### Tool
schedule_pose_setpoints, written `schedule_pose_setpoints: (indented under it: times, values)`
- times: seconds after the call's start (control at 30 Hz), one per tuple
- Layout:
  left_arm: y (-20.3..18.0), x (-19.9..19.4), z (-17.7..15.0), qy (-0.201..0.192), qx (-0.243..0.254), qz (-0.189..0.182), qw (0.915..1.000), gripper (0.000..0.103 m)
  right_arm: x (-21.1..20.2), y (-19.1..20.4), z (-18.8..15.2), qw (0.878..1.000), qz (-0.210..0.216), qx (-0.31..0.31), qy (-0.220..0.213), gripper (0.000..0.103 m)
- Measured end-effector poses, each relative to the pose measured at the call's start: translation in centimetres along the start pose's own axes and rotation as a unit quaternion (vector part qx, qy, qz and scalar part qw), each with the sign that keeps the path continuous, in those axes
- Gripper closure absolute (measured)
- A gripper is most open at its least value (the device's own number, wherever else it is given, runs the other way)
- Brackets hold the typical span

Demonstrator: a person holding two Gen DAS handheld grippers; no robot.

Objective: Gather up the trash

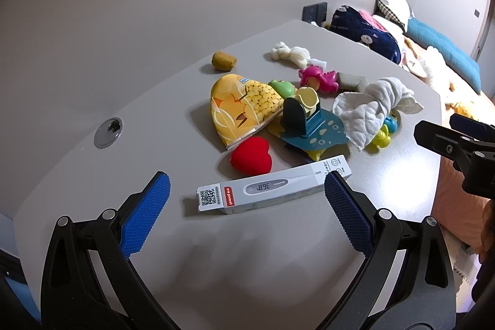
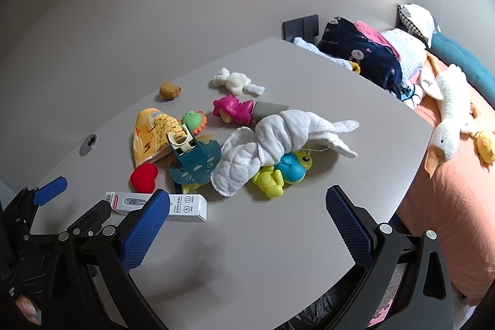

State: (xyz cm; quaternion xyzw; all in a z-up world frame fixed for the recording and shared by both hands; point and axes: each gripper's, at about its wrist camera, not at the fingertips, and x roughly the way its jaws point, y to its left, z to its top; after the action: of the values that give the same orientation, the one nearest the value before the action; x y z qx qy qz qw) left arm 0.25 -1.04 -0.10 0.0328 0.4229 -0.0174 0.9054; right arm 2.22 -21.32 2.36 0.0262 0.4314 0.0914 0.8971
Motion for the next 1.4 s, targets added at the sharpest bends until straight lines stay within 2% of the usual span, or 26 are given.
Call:
schedule_pose_setpoints:
  times: [1.4]
  values:
    - [-0.5,1.2,0.1,0.017,0.029,-0.006,0.9994,0.006,0.9,-0.7,0.1,1.0,-0.001,0.008,0.01,0.003]
